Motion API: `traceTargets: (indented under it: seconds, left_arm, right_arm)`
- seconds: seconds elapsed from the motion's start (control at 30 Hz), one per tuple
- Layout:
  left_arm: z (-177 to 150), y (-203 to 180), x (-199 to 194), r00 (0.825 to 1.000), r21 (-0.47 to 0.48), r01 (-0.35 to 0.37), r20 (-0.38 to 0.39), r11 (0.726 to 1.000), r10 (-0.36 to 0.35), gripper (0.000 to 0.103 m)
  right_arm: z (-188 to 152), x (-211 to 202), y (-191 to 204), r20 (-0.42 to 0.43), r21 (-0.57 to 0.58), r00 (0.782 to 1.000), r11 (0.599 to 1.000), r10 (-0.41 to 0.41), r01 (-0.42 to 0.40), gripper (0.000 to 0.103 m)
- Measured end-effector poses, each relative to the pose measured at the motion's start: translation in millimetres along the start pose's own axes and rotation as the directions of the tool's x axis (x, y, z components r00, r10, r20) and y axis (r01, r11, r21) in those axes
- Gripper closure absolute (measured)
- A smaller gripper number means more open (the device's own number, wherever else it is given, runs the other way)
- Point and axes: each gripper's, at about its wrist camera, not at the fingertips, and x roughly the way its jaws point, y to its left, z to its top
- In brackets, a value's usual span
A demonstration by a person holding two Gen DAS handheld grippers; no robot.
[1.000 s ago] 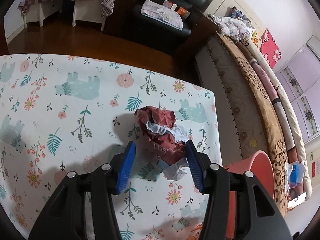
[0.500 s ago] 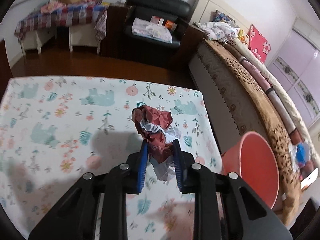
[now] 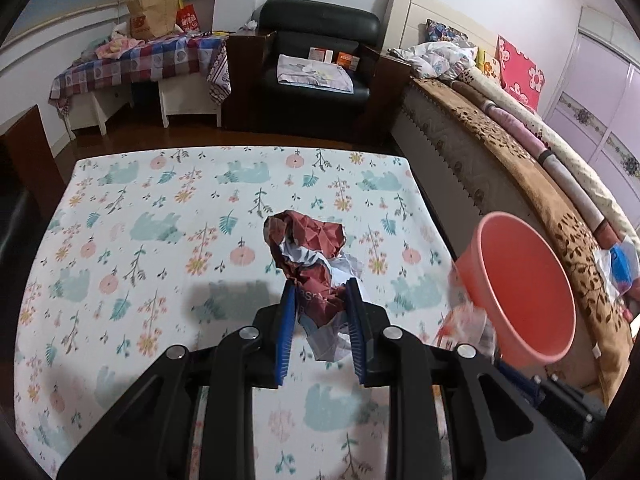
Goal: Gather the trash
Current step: 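Carry the clear packet in the right tool while the left tool carries the wrapper over the bucket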
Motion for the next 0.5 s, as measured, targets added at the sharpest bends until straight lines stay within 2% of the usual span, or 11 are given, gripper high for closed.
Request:
traceTargets:
  seconds: [0.5]
  left_arm:
    - [-20.4,-22.0,-28.6,0.999,0.067,-0.014,0.050,0.998,0.011,0.079]
  right_arm:
    - [-9.3,-25.4,-2.1,0.042,0.006,0.999,1.000,-0.001,0.001,0.091]
